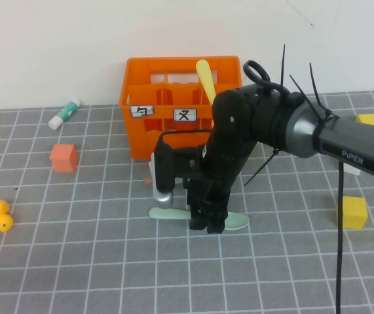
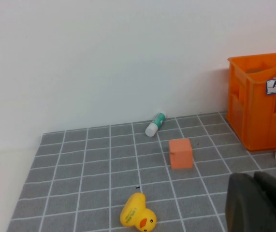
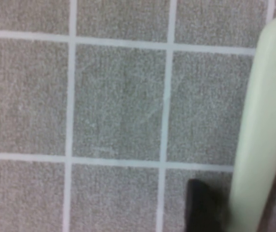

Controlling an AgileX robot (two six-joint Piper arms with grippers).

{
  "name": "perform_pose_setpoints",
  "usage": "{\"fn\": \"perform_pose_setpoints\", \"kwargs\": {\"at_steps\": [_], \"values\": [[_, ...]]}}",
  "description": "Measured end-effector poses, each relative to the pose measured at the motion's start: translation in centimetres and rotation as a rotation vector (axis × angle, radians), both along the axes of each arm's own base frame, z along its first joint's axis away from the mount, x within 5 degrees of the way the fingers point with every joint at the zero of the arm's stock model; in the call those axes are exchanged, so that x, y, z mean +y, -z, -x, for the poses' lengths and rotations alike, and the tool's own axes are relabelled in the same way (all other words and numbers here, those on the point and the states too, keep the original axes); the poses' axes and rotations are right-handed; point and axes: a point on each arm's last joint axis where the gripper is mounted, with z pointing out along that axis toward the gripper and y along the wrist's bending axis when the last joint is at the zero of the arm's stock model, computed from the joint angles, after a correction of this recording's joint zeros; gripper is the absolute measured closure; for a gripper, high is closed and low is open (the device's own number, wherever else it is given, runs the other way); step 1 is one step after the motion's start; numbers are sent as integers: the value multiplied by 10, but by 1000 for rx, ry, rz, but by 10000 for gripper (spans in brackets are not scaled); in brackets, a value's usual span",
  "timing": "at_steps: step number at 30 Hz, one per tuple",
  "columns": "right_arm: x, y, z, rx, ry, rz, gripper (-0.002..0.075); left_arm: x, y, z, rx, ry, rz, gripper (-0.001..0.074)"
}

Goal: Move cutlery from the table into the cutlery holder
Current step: Pick up the spoon, then place the spoon on the box

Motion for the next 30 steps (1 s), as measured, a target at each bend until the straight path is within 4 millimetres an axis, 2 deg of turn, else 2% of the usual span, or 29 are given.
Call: {"fn": "perform_pose_setpoints", "kwargs": {"at_steps": [7,14,20,23,30], "values": [[0,1,2,23,5,2,582,0,0,0,0,-1,-2,735],[0,0,4,61,45,1,589,0,0,0,-2,-1,-3,735],[2,-12,3,69,39,-4,590,0,0,0,-4,0,-3,735],[7,-35,2,49,44,-74,590,0,0,0,-5,-1,-5,735],[16,-129,7,-50,59,-336,590,0,0,0,-6,-2,-8,736]]}}
